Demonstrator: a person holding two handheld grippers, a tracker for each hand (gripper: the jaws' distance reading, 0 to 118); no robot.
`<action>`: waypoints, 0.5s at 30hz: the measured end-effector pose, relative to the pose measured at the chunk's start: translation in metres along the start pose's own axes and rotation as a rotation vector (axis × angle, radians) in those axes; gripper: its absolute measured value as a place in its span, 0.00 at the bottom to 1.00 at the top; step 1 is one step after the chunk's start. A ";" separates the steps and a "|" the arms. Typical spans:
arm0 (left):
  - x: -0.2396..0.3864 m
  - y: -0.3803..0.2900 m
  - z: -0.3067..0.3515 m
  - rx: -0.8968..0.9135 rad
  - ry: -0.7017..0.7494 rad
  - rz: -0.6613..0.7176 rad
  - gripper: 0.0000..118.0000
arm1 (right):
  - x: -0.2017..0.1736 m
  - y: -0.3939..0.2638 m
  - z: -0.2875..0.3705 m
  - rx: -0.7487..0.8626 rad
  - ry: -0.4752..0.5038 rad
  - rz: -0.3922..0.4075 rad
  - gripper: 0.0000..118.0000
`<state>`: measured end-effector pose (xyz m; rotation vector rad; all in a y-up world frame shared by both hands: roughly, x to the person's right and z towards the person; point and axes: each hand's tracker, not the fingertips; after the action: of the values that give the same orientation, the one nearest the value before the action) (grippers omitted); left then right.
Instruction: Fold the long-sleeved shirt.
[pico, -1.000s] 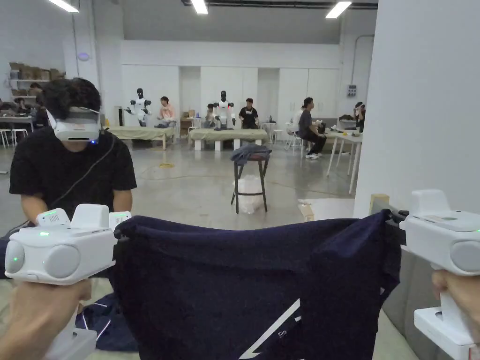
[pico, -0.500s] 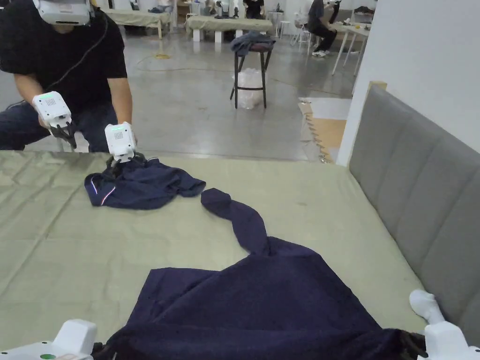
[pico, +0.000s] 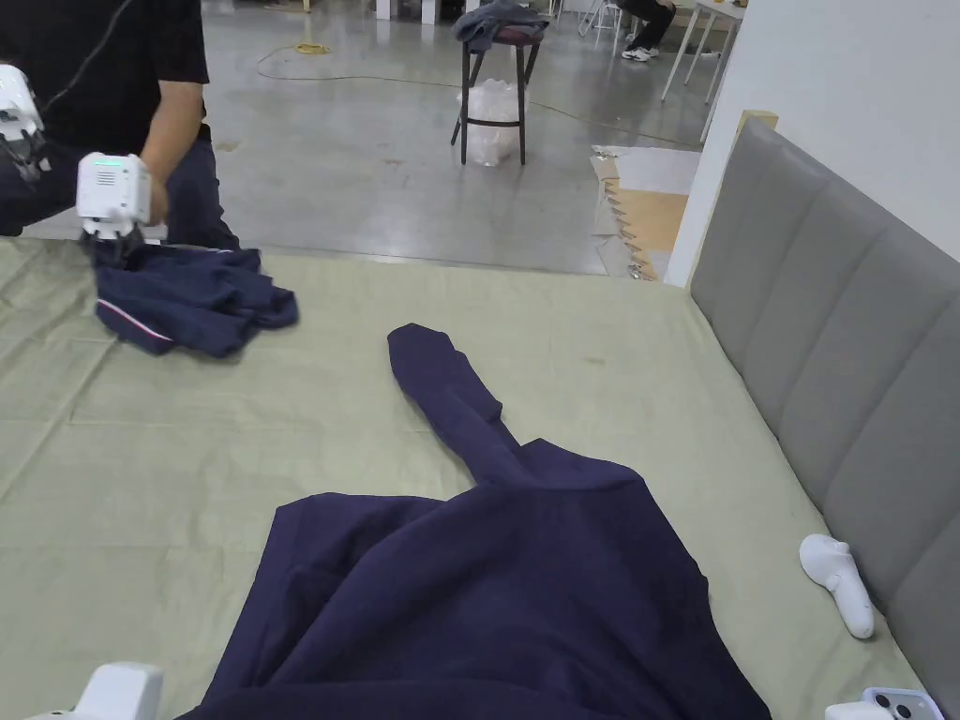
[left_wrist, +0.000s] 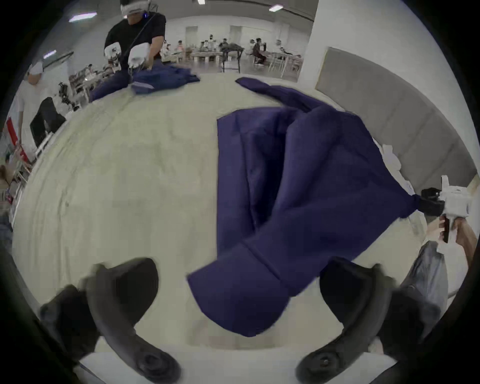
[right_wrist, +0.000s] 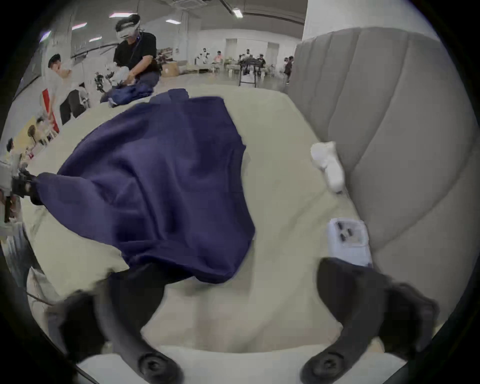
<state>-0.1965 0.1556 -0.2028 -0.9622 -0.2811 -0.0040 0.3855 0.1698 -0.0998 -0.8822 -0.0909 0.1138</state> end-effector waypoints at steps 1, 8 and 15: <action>0.014 0.005 0.024 0.081 0.034 -0.015 0.93 | 0.003 0.005 0.015 0.069 0.025 -0.001 1.00; 0.050 0.051 0.079 0.270 0.049 0.085 0.84 | -0.005 0.044 0.067 0.327 0.025 -0.063 0.89; 0.058 0.085 0.048 0.307 0.013 0.081 0.05 | -0.044 0.071 0.022 0.354 0.120 -0.123 0.00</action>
<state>-0.1407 0.2497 -0.2317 -0.6678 -0.2230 0.1040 0.3352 0.2257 -0.1426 -0.5271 -0.0119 -0.0385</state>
